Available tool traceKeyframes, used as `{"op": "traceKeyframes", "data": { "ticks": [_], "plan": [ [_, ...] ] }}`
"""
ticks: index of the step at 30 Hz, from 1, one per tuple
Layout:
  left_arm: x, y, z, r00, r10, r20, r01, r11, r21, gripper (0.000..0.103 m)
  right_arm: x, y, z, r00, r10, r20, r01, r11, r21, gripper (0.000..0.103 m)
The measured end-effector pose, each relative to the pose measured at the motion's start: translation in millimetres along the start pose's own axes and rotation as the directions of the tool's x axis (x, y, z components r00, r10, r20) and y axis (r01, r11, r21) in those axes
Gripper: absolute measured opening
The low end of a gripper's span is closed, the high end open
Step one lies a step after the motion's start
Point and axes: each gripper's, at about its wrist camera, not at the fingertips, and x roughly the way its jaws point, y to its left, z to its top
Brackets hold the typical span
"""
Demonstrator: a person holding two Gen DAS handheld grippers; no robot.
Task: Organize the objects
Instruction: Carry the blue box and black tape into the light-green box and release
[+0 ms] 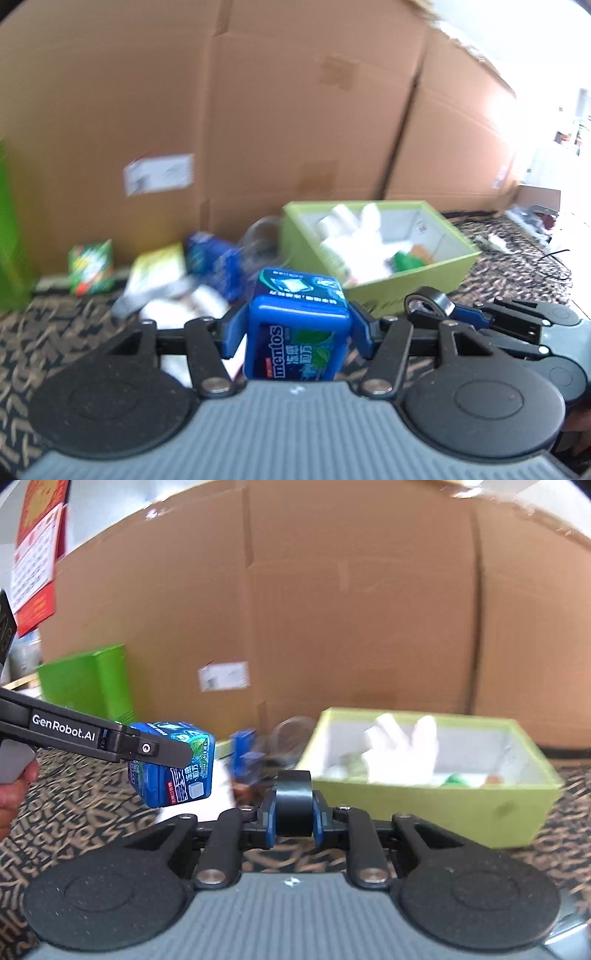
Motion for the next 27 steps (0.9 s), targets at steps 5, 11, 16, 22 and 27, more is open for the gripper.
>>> {"op": "traceKeyframes", "data": {
  "ticks": [5, 11, 16, 22, 27],
  "plan": [
    [26.5, -43.1, 33.6, 0.998, -0.062, 0.029, 0.06, 0.997, 0.038, 0.057, -8.2, -38.0, 14.5, 0.994, -0.097, 0.045, 0.097, 0.995, 0.001, 0.022],
    [73.6, -89.5, 63.1, 0.996, -0.083, 0.034, 0.08, 0.994, 0.08, 0.057, 3.4, -91.1, 24.2, 0.979, -0.197, 0.058, 0.196, 0.98, 0.033, 0.022],
    [122.6, -109.5, 77.2, 0.995, -0.097, 0.01, 0.096, 0.994, 0.06, 0.057, 31.1, -128.2, 25.8, 0.968, -0.248, 0.038, 0.246, 0.968, 0.042, 0.022],
    [172.2, -114.8, 82.2, 0.996, -0.09, -0.014, 0.09, 0.996, 0.019, 0.057, 70.5, -157.2, 20.8, 0.965, -0.261, -0.016, 0.261, 0.965, 0.025, 0.022],
    [199.1, -119.0, 86.1, 0.996, -0.089, -0.032, 0.09, 0.996, 0.015, 0.057, 92.6, -170.2, 17.9, 0.962, -0.264, -0.065, 0.267, 0.963, 0.034, 0.022]
  ]
}}
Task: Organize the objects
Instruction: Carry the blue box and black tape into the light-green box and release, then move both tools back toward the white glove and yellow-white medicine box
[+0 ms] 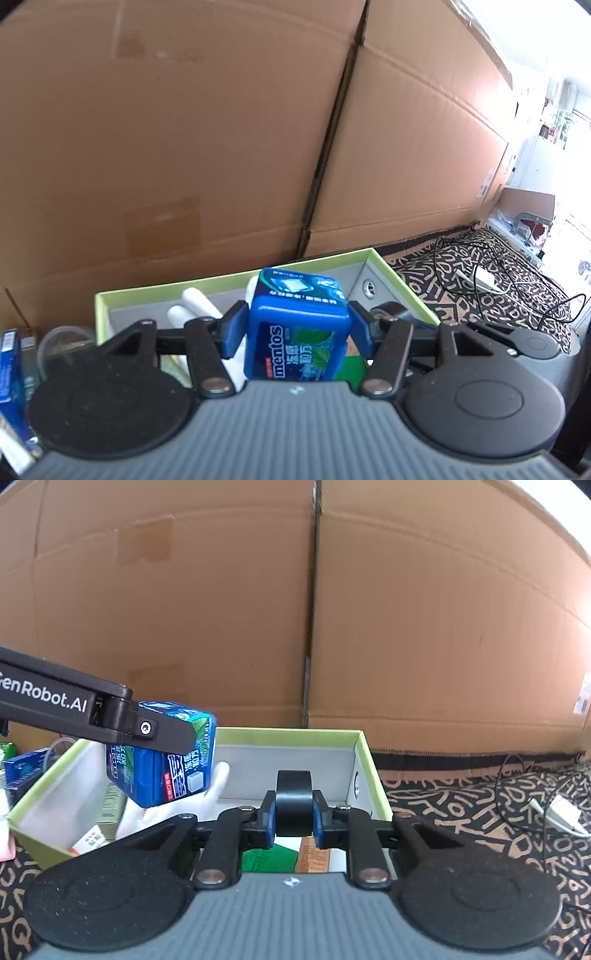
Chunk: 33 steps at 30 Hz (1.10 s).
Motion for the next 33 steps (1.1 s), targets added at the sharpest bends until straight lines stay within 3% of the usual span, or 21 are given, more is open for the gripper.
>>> {"op": "traceKeyframes", "data": {
  "ticks": [4, 5, 7, 9, 11, 15, 20, 33],
  "plan": [
    [15.5, 0.4, 0.6, 1.0, 0.019, -0.005, -0.019, 1.0, 0.001, 0.059, 13.0, -2.0, 0.5, 1.0, 0.0, -0.003, 0.0, 1.0, 0.007, 0.023],
    [16.3, 2.3, -0.5, 1.0, 0.015, 0.01, -0.015, 1.0, -0.003, 0.075, 14.1, -1.3, 0.0, 1.0, -0.008, -0.002, 0.008, 1.0, -0.007, 0.027],
    [11.6, 4.9, -3.0, 0.998, 0.028, 0.055, -0.028, 1.0, -0.012, 0.103, 11.9, 1.0, -1.3, 0.999, -0.031, -0.011, 0.03, 0.999, -0.04, 0.057],
    [1.1, 7.2, -6.5, 0.992, 0.047, 0.115, -0.046, 0.999, -0.007, 0.103, 2.8, 2.7, -3.9, 0.999, -0.048, 0.025, 0.049, 0.996, -0.073, 0.075],
    [-8.1, 9.9, -8.1, 0.992, 0.05, 0.115, -0.05, 0.999, -0.003, 0.103, -8.7, 3.0, -6.4, 0.996, -0.066, 0.06, 0.07, 0.994, -0.078, 0.08],
    [-29.8, 13.3, -13.2, 0.99, 0.07, 0.12, -0.066, 0.997, -0.036, 0.103, -30.9, 5.7, -8.9, 0.996, -0.031, 0.079, 0.035, 0.999, -0.041, 0.086],
    [-69.2, 19.1, -23.8, 0.988, 0.086, 0.127, -0.078, 0.995, -0.067, 0.103, -52.8, 21.1, -15.0, 0.996, -0.003, 0.091, 0.007, 0.999, -0.05, 0.088],
    [-157.4, 49.0, -75.9, 0.969, 0.225, 0.105, -0.212, 0.969, -0.124, 0.103, -95.9, 83.1, -50.1, 0.988, 0.124, 0.088, -0.125, 0.992, 0.005, 0.092]
  ]
}}
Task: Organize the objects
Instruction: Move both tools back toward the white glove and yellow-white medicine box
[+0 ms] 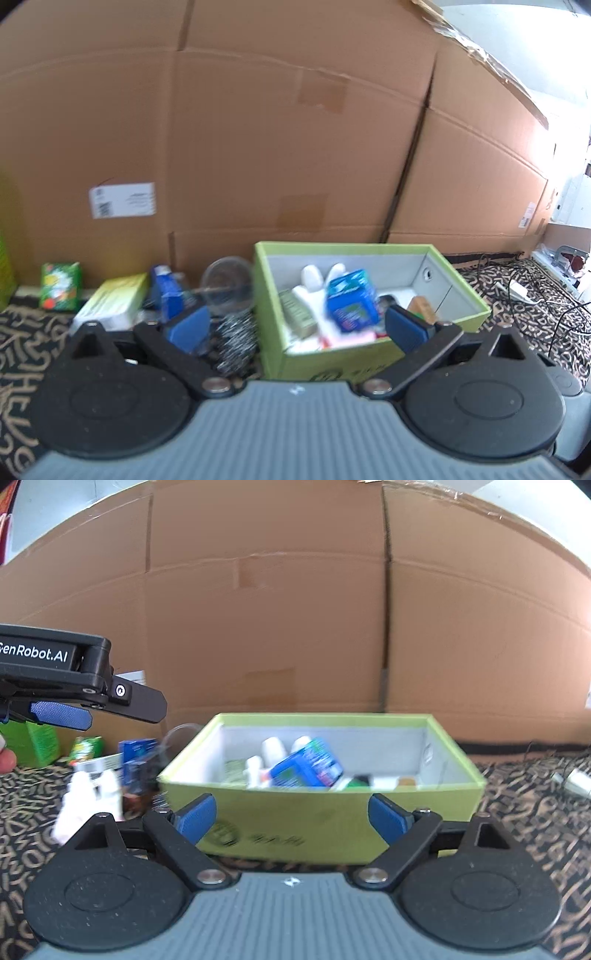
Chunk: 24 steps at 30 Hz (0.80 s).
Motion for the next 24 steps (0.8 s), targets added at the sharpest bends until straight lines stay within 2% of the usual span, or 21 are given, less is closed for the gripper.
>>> {"op": "traceKeyframes", "data": {
  "ticks": [6, 12, 17, 24],
  "plan": [
    [-23.7, 35.9, -21.4, 0.998, 0.061, -0.006, -0.061, 0.998, -0.001, 0.103, -1.1, 36.5, -22.3, 0.996, 0.071, -0.052, -0.069, 0.997, 0.035, 0.093],
    [-43.1, 92.1, -53.3, 0.991, 0.122, -0.059, -0.126, 0.989, -0.078, 0.103, 6.8, 75.6, -38.7, 0.983, 0.145, -0.115, -0.142, 0.989, 0.03, 0.093],
    [-53.2, 137.2, -74.3, 0.983, 0.164, -0.089, -0.175, 0.975, -0.135, 0.103, 11.5, 109.3, -44.3, 0.97, 0.189, -0.151, -0.192, 0.981, -0.007, 0.093],
    [-67.2, 183.0, -87.5, 0.978, 0.188, -0.093, -0.202, 0.963, -0.177, 0.103, 24.1, 145.1, -47.0, 0.954, 0.222, -0.2, -0.238, 0.969, -0.062, 0.093]
  ]
}}
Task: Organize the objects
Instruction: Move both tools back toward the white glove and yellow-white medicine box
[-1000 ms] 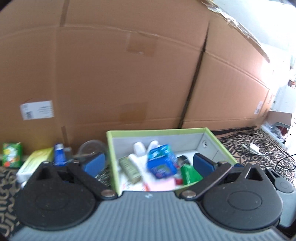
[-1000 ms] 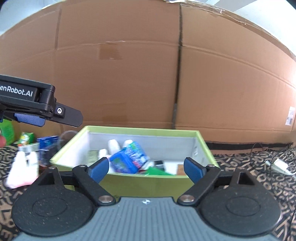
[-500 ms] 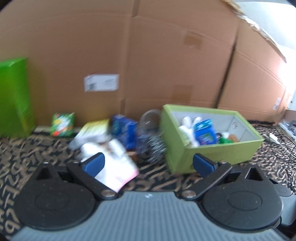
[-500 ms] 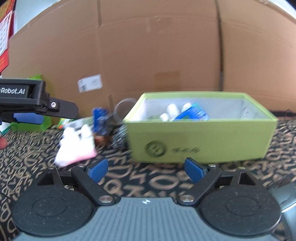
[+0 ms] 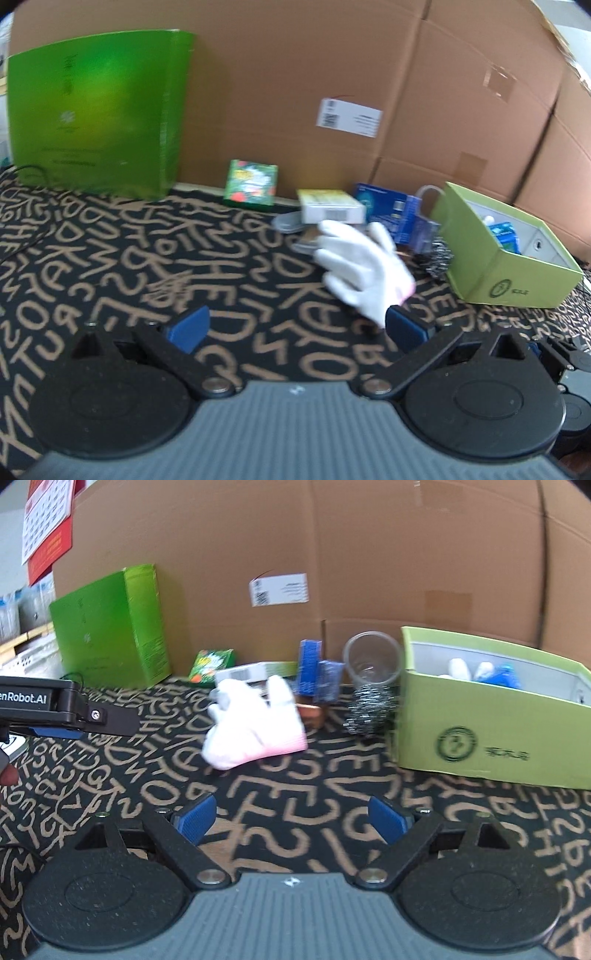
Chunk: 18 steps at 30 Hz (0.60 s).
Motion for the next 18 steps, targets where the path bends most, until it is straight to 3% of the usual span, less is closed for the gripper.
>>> {"op": "traceKeyframes", "data": {
  "ticks": [12, 14, 16, 18],
  "plan": [
    [5.1, 18.0, 16.9, 0.999, -0.05, 0.007, 0.05, 0.999, 0.019, 0.103, 74.6, 29.7, 43.4, 0.999, 0.039, -0.017, -0.04, 0.996, -0.076, 0.086],
    [10.6, 16.9, 23.4, 0.998, -0.057, 0.007, 0.057, 0.998, 0.02, 0.103, 85.4, 31.3, 44.9, 0.999, 0.043, -0.028, -0.045, 0.995, -0.084, 0.079],
    [18.0, 13.7, 30.9, 0.998, -0.058, 0.01, 0.058, 0.998, 0.02, 0.103, 92.0, 32.9, 44.1, 0.998, 0.04, -0.045, -0.043, 0.995, -0.091, 0.048],
    [27.5, 9.1, 38.9, 0.998, -0.065, 0.01, 0.065, 0.998, 0.026, 0.103, 90.3, 33.3, 42.3, 0.998, 0.042, -0.041, -0.045, 0.995, -0.094, 0.036]
  ]
}}
